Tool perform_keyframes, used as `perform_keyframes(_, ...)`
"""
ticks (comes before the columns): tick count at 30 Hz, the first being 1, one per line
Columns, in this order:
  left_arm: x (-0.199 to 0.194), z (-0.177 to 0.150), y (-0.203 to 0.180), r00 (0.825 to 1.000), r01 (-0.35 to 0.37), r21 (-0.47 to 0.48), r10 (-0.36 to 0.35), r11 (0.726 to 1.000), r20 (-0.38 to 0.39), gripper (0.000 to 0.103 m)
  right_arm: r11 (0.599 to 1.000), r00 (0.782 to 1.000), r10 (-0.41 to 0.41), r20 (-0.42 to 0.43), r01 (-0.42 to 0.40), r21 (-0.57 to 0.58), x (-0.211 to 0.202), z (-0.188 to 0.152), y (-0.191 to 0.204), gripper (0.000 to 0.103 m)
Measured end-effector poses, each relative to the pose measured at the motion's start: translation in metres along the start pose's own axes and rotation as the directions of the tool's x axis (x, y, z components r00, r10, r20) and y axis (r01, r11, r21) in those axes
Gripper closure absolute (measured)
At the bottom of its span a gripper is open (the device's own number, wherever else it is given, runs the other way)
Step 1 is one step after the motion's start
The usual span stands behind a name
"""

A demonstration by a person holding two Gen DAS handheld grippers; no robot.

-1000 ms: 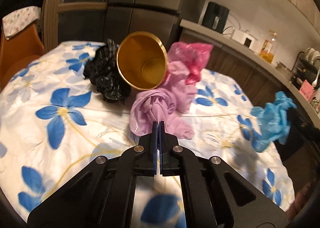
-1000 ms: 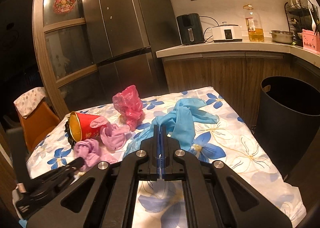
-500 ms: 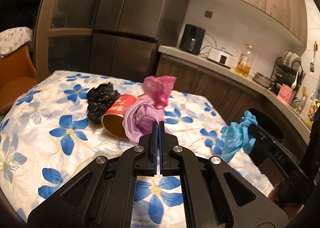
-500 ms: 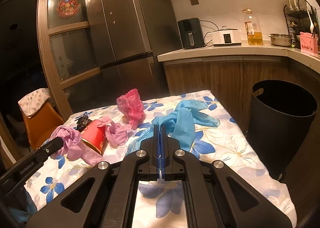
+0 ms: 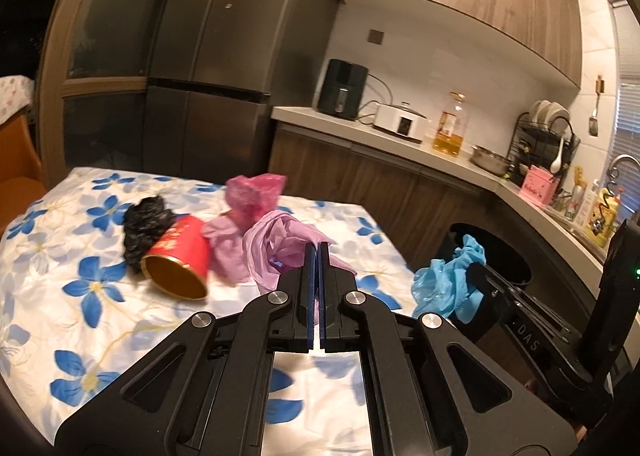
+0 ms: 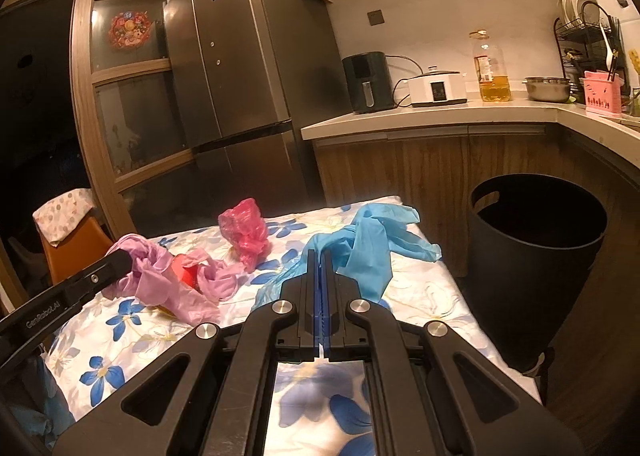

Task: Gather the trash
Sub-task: 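Carry both gloves over the black bin and open both tools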

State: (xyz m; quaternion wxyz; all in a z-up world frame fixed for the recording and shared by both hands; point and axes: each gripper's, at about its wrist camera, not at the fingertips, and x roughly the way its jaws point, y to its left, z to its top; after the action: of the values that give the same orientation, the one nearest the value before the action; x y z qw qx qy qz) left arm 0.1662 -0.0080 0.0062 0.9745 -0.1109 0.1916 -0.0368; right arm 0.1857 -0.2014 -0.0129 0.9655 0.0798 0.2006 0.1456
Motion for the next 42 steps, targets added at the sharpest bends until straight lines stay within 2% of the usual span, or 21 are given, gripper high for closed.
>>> perform_keyframes(14,0.033,0.009,-0.069,0.992,0.122,0.084,-0.121,0.989,-0.021,0.103,0.997,0.997,-0.075,0.035,0.074,0.021,-0.016,0.012,-0.045,0.101)
perform_keyframes(25,0.065,0.017,-0.119,0.980,0.201,0.136,-0.197,0.970,-0.041,0.103,0.985,0.982,-0.173,0.074,0.171,0.039,-0.025,0.030,-0.089,0.101)
perform_keyframes(32,0.086,0.027,-0.162,0.964,0.267,0.183,-0.264,0.946,-0.040,0.103,0.969,0.964,-0.245,0.099,0.241,0.055,-0.025,0.048,-0.122,0.101)
perform_keyframes(42,0.119,0.035,-0.217,0.932,0.361,0.224,-0.361,0.905,-0.041,0.103,0.948,0.942,-0.316,0.113,0.308,0.079,-0.020,0.066,-0.163,0.101)
